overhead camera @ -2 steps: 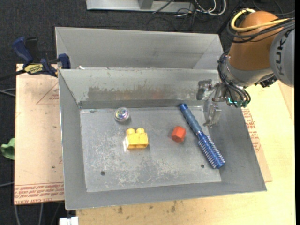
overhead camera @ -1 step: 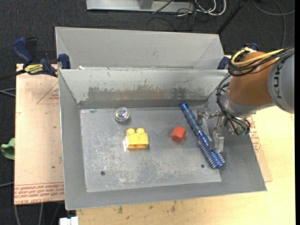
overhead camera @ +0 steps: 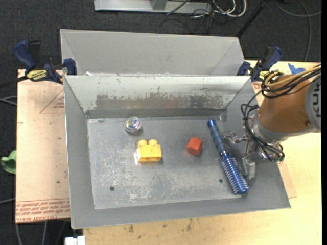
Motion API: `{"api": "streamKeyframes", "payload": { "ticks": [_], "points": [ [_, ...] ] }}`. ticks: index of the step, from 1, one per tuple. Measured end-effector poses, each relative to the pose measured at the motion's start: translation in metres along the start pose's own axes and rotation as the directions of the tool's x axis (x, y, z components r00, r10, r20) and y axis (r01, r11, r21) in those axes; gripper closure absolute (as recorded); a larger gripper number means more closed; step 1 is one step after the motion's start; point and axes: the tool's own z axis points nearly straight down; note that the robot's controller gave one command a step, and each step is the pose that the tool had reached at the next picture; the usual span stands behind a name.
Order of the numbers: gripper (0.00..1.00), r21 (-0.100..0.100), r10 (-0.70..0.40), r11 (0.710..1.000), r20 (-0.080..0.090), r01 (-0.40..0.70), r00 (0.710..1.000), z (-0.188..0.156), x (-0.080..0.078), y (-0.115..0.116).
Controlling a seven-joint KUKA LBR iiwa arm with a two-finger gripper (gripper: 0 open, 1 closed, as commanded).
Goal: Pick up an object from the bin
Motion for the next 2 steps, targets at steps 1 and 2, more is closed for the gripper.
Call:
{"api": "streamKeyframes", "payload": {
  "ticks": [1, 2],
  "points": [
    [0.00, -0.009, -0.438, 0.899, 0.001, 0.438, 0.899, 0.0025, 0.0194, 0.0232],
    [1.00, -0.016, -0.440, 0.898, -0.005, 0.440, 0.898, 0.0062, 0.0228, 0.0238]
  ]
}}
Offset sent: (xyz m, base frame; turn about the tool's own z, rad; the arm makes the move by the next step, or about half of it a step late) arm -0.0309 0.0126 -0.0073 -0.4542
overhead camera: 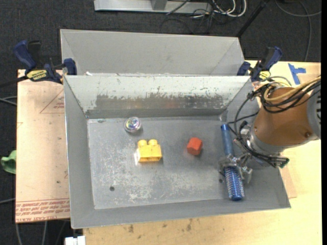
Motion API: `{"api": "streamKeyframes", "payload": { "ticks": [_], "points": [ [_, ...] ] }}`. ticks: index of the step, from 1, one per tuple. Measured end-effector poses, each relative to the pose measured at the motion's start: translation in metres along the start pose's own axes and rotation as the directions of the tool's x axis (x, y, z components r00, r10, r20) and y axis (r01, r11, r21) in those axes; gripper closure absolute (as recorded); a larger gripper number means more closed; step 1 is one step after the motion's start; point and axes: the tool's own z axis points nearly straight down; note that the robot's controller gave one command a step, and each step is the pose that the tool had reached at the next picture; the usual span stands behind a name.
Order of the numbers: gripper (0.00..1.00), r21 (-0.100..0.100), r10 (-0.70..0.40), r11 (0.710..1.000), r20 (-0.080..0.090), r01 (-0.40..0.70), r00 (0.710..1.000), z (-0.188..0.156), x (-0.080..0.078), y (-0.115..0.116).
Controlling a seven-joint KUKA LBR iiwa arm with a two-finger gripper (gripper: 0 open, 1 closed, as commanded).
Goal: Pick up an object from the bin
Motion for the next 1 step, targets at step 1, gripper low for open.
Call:
{"api": "streamKeyframes", "payload": {
  "ticks": [1],
  "points": [
    [1.00, 0.006, -0.112, 0.994, -0.002, 0.112, 0.994, -0.1227, -0.0162, -0.0209]
  ]
}}
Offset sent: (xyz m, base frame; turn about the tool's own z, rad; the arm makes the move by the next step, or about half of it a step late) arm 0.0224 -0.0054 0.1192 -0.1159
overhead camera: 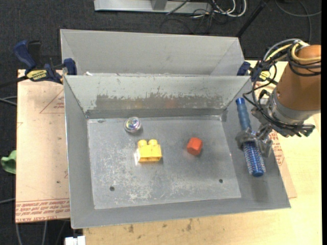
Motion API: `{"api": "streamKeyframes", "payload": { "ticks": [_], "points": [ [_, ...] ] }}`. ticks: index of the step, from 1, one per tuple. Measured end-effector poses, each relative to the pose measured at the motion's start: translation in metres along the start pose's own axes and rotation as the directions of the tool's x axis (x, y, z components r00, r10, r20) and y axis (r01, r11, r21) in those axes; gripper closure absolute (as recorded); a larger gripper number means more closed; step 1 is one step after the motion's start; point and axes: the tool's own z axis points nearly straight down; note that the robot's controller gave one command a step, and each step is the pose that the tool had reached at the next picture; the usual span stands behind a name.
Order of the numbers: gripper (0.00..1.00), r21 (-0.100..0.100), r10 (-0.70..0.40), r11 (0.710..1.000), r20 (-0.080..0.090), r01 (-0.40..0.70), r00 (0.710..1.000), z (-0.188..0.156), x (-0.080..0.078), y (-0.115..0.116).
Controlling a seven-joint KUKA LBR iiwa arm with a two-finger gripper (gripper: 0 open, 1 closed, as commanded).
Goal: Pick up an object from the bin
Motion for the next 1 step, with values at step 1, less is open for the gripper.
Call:
{"api": "streamKeyframes", "payload": {
  "ticks": [1],
  "points": [
    [1.00, -0.001, -0.003, 1.000, 0.000, 0.003, 1.000, -0.0688, -0.0071, -0.0042]
  ]
}}
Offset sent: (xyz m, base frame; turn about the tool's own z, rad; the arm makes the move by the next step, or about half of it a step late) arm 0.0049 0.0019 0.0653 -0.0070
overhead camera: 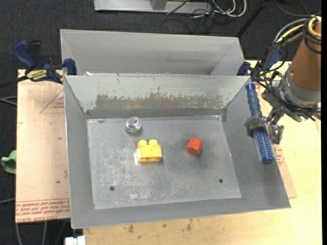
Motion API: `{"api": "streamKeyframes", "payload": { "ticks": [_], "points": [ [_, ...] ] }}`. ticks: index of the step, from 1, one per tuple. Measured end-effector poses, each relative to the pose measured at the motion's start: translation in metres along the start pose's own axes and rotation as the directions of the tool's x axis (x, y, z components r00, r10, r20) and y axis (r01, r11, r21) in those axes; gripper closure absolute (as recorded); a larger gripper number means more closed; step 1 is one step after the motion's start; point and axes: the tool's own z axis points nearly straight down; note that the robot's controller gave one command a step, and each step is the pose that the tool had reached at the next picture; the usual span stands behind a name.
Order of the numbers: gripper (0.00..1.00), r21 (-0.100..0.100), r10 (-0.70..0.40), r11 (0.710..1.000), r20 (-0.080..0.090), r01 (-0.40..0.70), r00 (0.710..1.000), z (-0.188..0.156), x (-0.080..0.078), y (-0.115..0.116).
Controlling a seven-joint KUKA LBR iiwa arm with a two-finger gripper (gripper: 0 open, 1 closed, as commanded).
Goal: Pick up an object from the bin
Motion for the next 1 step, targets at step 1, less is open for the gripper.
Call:
{"api": "streamKeyframes", "payload": {
  "ticks": [1],
  "points": [
    [1.00, 0.001, -0.037, 0.999, 0.000, 0.037, 0.999, -0.0865, -0.0047, 0.0242]
  ]
}}
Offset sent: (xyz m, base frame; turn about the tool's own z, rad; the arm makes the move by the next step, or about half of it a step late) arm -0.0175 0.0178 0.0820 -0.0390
